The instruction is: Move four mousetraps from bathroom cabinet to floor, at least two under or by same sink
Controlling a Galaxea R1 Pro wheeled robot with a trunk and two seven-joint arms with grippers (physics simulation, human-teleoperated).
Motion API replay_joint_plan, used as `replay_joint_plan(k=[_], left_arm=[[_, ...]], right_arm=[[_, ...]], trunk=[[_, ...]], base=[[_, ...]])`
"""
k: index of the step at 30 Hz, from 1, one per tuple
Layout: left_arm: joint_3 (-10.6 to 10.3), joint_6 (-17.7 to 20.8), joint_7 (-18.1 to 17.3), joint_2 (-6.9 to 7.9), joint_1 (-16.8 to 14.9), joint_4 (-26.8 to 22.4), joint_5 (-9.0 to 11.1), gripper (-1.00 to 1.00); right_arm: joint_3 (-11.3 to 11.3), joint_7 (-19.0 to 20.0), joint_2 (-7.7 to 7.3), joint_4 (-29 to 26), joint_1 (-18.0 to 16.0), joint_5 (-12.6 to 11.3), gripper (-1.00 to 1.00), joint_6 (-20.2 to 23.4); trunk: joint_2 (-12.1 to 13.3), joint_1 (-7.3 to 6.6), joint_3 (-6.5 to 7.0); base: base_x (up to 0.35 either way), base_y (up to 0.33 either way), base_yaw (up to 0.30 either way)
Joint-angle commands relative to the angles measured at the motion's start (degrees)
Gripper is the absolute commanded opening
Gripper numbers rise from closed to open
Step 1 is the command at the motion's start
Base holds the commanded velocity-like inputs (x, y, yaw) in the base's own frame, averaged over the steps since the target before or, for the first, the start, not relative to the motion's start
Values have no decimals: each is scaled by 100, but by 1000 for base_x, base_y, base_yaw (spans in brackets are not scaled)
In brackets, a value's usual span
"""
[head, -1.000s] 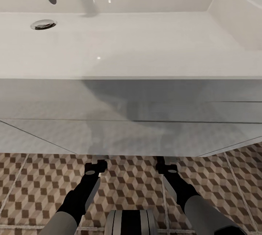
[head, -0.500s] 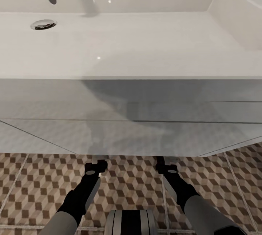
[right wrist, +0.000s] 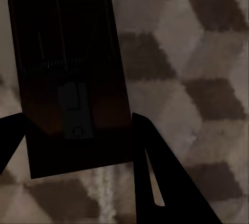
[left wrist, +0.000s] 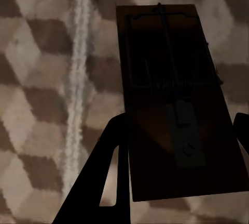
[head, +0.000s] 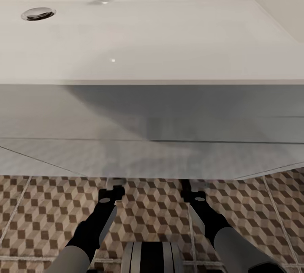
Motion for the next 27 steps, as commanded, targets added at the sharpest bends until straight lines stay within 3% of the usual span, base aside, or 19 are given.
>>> replay_joint_plan(k=[1, 22, 27], left_arm=[[-21, 32, 54, 3, -2, -9, 19, -100], [-26, 17, 46, 3, -2, -13, 19, -100], [-36, -402, 43, 5, -2, 59, 22, -100]], right_arm=[[48, -46, -4, -11, -2, -73, -100, 23], [51, -45, -2, 5, -2, -91, -100, -345], [52, -48, -2, 40, -2, -103, -100, -535]], trunk=[[-3, 1, -26], [-6, 6, -71], [-6, 6, -71]], base=[[0, 0, 0], [0, 0, 0], [0, 0, 0]])
